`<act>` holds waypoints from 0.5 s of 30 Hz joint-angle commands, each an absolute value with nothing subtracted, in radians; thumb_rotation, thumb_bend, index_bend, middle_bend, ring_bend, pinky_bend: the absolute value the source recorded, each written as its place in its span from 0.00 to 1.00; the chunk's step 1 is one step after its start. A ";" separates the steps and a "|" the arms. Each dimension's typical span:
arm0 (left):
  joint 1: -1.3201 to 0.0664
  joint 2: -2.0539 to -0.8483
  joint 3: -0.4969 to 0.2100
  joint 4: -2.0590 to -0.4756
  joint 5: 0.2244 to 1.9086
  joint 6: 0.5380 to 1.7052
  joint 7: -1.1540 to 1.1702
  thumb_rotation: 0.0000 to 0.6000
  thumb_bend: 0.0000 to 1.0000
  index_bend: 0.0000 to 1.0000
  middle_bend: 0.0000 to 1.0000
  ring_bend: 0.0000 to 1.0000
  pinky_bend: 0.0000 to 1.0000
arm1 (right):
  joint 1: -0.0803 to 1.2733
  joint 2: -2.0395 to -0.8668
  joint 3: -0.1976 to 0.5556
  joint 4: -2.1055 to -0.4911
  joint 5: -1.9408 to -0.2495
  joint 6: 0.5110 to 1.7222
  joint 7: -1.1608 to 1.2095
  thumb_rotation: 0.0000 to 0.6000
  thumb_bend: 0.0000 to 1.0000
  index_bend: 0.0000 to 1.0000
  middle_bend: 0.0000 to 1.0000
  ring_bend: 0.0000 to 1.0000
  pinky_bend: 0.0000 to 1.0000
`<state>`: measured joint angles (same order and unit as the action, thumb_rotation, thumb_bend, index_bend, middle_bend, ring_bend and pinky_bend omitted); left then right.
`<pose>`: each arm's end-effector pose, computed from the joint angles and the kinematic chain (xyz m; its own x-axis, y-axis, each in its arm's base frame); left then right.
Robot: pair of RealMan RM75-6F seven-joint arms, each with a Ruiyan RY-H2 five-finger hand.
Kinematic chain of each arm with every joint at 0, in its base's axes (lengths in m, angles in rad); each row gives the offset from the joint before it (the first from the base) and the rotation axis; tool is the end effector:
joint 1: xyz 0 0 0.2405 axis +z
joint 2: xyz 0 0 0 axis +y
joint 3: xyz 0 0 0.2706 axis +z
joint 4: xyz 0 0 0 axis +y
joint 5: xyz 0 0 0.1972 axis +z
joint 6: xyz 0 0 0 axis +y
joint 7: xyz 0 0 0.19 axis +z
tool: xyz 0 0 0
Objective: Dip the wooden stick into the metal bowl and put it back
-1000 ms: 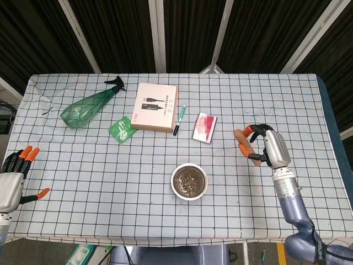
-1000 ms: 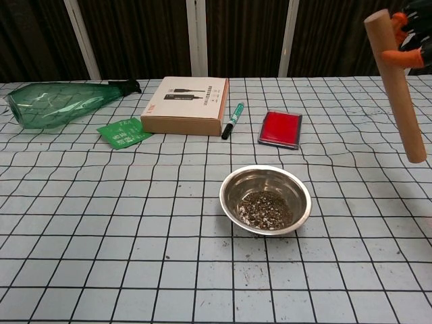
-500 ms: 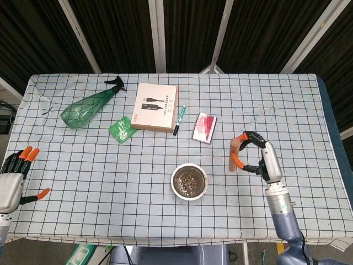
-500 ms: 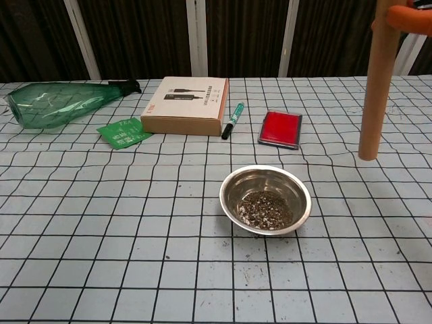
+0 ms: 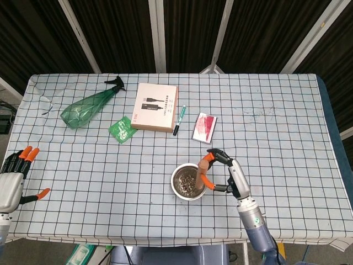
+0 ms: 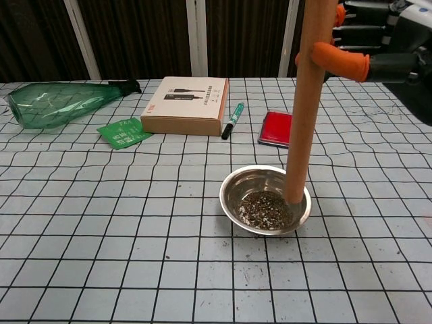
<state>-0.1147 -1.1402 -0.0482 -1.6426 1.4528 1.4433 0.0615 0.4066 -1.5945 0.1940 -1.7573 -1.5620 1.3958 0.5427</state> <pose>-0.3157 0.2353 0.1624 0.4002 0.0398 0.9156 0.9162 0.0043 -0.4007 -0.1168 -0.2977 0.0488 -0.6267 -0.2705 0.7308 -0.6585 -0.3176 -0.6823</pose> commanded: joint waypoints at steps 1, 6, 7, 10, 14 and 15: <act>-0.116 -1.140 -0.049 -1.643 1.449 1.440 0.059 1.00 0.09 0.00 0.00 0.00 0.00 | 0.417 -1.618 0.196 -1.743 -1.567 1.398 0.538 1.00 0.60 0.77 0.61 0.55 0.24; -0.117 -1.138 -0.047 -1.645 1.449 1.434 0.056 1.00 0.09 0.00 0.00 0.00 0.00 | 0.424 -1.673 0.209 -1.698 -1.567 1.421 0.540 1.00 0.60 0.77 0.61 0.55 0.24; -0.117 -1.138 -0.047 -1.646 1.449 1.434 0.055 1.00 0.09 0.00 0.00 0.00 0.00 | 0.426 -1.691 0.214 -1.679 -1.565 1.431 0.542 1.00 0.60 0.77 0.61 0.55 0.24; -0.117 -1.136 -0.047 -1.648 1.448 1.433 0.052 1.00 0.09 0.00 0.00 0.00 0.00 | 0.428 -1.747 0.229 -1.613 -1.564 1.464 0.546 1.00 0.60 0.77 0.61 0.55 0.24; -0.117 -1.135 -0.045 -1.647 1.450 1.431 0.046 1.00 0.09 0.00 0.00 0.00 0.00 | 0.428 -1.816 0.234 -1.521 -1.553 1.490 0.571 1.00 0.60 0.77 0.61 0.55 0.24; -0.117 -1.134 -0.045 -1.648 1.450 1.430 0.045 1.00 0.09 0.00 0.00 0.00 0.00 | 0.427 -1.825 0.233 -1.506 -1.550 1.491 0.576 1.00 0.60 0.77 0.61 0.55 0.24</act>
<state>-0.1173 -1.1344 -0.0454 -1.6476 1.4498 1.4305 0.0450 0.4266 -1.7932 0.2283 -1.5432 -1.5579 1.4756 0.5601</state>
